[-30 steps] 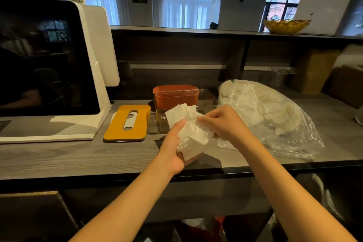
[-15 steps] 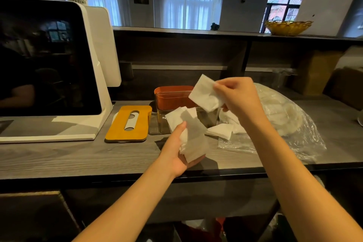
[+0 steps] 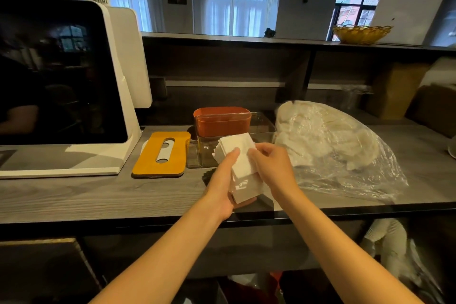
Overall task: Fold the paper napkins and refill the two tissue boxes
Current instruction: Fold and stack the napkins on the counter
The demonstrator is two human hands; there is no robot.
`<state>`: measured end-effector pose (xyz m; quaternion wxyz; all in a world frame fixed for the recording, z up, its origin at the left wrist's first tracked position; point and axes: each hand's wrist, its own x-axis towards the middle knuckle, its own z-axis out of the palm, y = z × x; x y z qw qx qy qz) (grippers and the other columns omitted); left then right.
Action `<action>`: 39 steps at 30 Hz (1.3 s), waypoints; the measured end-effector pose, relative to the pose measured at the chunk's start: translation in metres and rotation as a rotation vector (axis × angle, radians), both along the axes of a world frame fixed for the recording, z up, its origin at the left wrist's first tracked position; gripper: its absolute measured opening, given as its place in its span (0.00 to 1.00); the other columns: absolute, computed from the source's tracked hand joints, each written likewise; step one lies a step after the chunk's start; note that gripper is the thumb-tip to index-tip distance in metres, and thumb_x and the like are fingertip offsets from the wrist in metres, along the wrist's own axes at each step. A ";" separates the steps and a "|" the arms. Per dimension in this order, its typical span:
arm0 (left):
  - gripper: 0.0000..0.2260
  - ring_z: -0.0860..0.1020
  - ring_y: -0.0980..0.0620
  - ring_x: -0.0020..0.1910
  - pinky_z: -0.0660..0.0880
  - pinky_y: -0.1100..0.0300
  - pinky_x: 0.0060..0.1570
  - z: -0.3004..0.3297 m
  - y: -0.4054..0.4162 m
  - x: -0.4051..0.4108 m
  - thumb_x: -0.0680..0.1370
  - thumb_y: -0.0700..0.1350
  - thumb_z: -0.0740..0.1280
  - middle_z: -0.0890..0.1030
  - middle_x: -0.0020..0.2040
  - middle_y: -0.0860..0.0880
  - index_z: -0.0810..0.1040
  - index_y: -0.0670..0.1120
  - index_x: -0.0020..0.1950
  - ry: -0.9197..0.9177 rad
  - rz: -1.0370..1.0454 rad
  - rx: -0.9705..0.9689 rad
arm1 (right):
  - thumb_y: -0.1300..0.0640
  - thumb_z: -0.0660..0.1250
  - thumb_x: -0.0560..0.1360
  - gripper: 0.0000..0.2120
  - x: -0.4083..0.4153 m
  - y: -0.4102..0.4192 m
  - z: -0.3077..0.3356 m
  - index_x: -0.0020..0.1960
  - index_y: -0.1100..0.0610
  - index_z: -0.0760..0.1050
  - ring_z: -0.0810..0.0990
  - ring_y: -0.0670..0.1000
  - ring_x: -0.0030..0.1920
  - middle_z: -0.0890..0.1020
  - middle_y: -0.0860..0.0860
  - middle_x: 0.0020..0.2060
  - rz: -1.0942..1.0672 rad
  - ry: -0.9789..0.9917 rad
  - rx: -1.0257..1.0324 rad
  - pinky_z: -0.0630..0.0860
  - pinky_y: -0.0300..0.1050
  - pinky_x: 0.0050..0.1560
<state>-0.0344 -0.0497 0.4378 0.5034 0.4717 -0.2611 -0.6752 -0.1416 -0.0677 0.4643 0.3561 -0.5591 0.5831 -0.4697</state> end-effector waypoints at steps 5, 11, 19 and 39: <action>0.17 0.82 0.42 0.55 0.79 0.42 0.59 0.002 -0.002 0.004 0.77 0.58 0.69 0.83 0.56 0.44 0.74 0.56 0.63 -0.058 0.072 -0.051 | 0.48 0.57 0.83 0.14 -0.008 0.006 0.022 0.63 0.54 0.74 0.75 0.50 0.59 0.78 0.50 0.60 -0.052 -0.160 0.003 0.72 0.49 0.61; 0.22 0.83 0.49 0.54 0.80 0.51 0.56 0.012 -0.002 0.002 0.74 0.65 0.66 0.85 0.54 0.48 0.77 0.55 0.63 -0.336 -0.069 -0.192 | 0.37 0.54 0.82 0.20 0.003 0.002 0.032 0.61 0.48 0.76 0.83 0.45 0.41 0.83 0.50 0.46 0.254 -0.312 0.361 0.80 0.39 0.39; 0.24 0.82 0.48 0.55 0.82 0.52 0.49 0.051 -0.018 0.036 0.79 0.56 0.67 0.81 0.59 0.47 0.68 0.51 0.73 -0.358 0.097 -0.310 | 0.36 0.67 0.72 0.30 0.026 -0.023 0.047 0.68 0.52 0.72 0.81 0.56 0.58 0.82 0.57 0.58 0.257 -0.263 0.296 0.78 0.57 0.62; 0.26 0.66 0.42 0.75 0.64 0.40 0.73 0.077 -0.095 0.104 0.84 0.63 0.49 0.70 0.74 0.45 0.67 0.50 0.75 -0.613 0.063 -0.168 | 0.54 0.67 0.78 0.17 0.054 -0.156 0.080 0.65 0.57 0.72 0.84 0.58 0.53 0.84 0.58 0.54 0.233 -0.171 0.529 0.79 0.59 0.59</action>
